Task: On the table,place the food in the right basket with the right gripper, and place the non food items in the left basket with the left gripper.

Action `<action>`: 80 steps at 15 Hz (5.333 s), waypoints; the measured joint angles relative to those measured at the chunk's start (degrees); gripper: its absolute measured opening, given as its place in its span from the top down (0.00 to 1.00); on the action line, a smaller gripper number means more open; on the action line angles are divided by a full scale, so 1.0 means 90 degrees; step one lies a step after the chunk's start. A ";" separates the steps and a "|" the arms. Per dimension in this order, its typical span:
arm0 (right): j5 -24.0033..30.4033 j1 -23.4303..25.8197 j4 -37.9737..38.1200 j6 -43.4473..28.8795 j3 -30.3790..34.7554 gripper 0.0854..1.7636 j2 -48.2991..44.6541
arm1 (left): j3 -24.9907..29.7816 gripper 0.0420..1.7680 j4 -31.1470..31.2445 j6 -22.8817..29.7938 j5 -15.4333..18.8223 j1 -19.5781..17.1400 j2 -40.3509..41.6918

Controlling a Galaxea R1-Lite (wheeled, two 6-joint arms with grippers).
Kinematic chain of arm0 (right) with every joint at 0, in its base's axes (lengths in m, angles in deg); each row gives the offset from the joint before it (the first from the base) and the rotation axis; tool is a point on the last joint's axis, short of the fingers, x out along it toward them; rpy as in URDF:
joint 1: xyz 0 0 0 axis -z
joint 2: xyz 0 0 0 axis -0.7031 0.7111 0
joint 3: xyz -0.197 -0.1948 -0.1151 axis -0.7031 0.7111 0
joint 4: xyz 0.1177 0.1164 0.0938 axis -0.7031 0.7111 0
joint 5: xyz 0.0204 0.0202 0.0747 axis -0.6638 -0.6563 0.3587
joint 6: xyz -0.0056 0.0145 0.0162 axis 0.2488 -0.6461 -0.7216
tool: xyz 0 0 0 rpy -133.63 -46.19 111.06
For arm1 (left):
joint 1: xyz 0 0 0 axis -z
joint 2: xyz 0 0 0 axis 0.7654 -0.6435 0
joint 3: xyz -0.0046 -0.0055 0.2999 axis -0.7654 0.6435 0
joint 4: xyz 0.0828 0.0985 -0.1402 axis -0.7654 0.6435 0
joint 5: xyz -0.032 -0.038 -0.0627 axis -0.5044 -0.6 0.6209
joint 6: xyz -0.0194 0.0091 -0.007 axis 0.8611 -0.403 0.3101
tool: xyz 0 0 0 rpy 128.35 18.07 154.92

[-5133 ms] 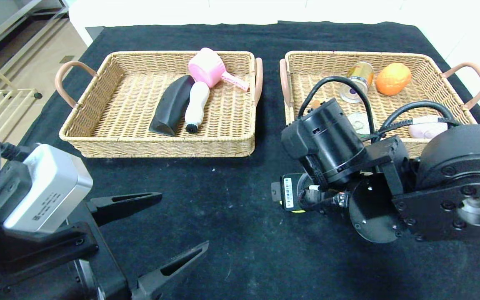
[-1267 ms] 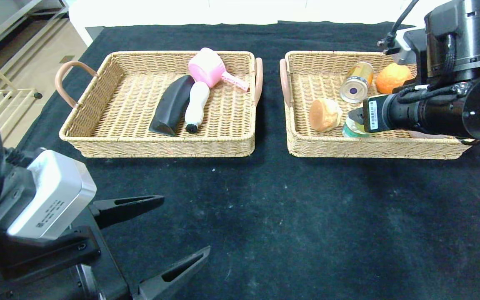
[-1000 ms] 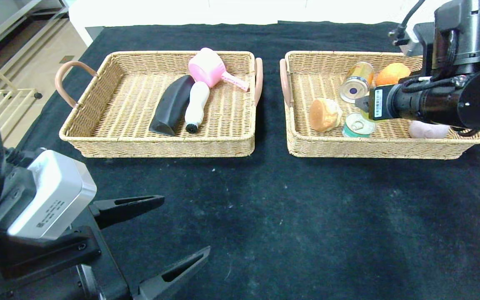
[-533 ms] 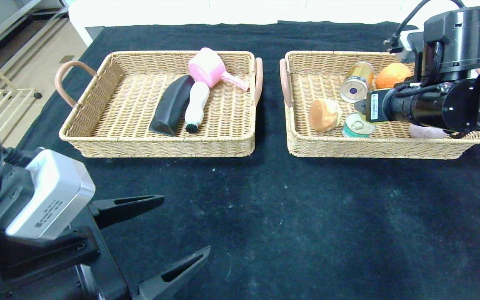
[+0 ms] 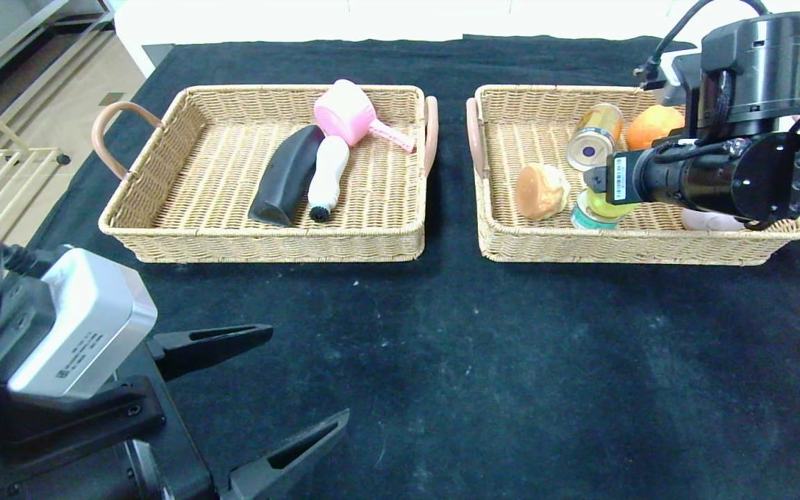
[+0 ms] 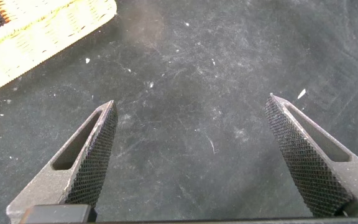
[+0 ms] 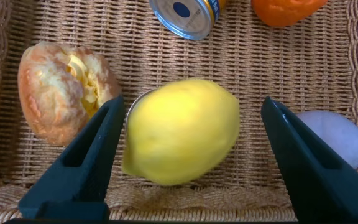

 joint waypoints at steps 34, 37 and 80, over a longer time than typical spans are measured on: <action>0.1629 0.1299 0.2992 0.0127 0.4460 0.04 -0.7406 | -0.1875 0.03 0.5400 -0.0089 -0.0051 -0.3375 0.3594; 0.1860 0.1670 0.3561 0.0122 0.4548 0.04 -0.8181 | -0.2013 0.03 0.5738 -0.0089 0.0028 -0.3798 0.4295; 0.3206 0.2630 -0.0253 0.0438 0.9889 0.04 -1.1367 | 0.3347 0.03 0.2682 0.0569 0.0587 -0.4958 0.7186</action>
